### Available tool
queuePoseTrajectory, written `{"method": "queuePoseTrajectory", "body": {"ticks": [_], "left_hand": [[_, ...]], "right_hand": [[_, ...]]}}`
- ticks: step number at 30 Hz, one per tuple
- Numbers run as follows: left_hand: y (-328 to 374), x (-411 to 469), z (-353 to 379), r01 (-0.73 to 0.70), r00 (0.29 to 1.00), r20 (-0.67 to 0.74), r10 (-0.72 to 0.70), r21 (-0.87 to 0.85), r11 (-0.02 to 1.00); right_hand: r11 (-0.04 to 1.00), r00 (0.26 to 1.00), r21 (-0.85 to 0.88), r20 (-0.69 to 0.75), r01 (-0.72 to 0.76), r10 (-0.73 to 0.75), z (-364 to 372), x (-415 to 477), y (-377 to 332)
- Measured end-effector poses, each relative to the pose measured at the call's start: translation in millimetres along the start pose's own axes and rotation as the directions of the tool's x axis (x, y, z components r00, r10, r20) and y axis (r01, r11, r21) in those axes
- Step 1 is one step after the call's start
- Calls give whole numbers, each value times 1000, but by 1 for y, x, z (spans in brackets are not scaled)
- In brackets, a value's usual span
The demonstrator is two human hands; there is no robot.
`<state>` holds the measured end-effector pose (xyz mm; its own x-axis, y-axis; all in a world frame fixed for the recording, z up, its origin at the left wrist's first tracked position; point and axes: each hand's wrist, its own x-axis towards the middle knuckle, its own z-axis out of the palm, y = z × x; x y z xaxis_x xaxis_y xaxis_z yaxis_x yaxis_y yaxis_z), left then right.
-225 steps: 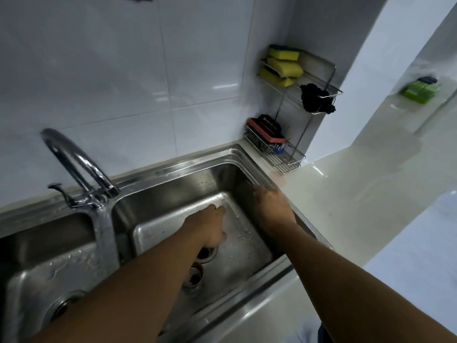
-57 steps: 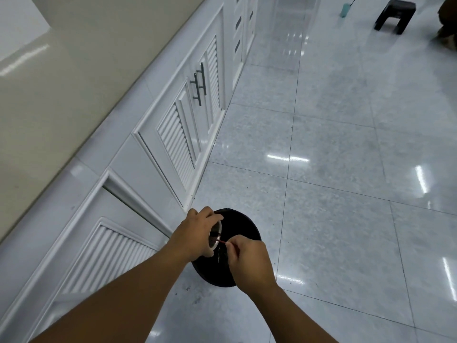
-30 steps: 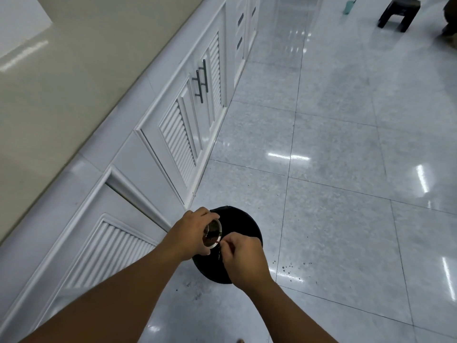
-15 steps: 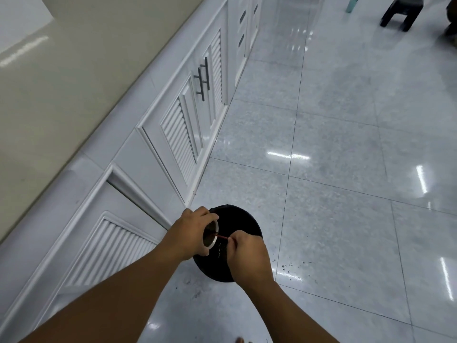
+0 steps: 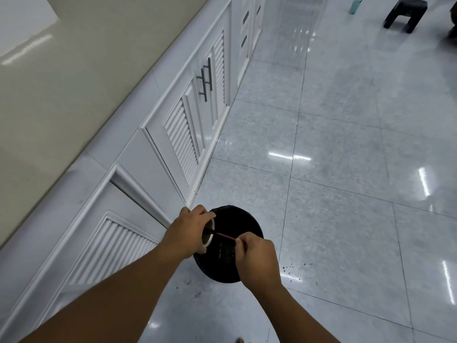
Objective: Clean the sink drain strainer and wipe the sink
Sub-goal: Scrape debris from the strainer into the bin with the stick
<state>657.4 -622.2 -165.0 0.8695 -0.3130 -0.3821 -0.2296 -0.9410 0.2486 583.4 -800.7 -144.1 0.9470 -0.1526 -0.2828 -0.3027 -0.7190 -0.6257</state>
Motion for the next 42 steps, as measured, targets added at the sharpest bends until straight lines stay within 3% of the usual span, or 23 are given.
{"method": "queuePoseTrajectory", "body": {"ticks": [4, 8, 15, 21, 30, 37, 42], "left_hand": [[-2, -1, -1, 17, 1000, -13, -17, -20, 1000], [0, -2, 1, 0, 1000, -15, -1, -61, 998], [-11, -6, -1, 6, 1000, -10, -7, -73, 997], [-8, -6, 4, -15, 1000, -13, 14, -97, 995], [-16, -8, 5, 7, 1000, -11, -8, -78, 997], [-16, -21, 1, 22, 999, -40, -36, -312, 950], [-8, -44, -28, -8, 997, -76, -26, -421, 907]], "right_hand": [[998, 999, 34, -21, 48, -47, -2, -3, -6], [995, 993, 50, 75, 91, -94, 10, -6, -14], [999, 999, 37, -43, 29, -28, -2, -3, -6], [997, 996, 55, 71, 52, -55, 11, -5, -14], [988, 998, 148, -32, -40, 45, -8, -10, 7], [923, 989, 376, -84, -83, 123, -24, -25, 3], [936, 991, 350, -101, -44, 85, -50, -35, -26]]}}
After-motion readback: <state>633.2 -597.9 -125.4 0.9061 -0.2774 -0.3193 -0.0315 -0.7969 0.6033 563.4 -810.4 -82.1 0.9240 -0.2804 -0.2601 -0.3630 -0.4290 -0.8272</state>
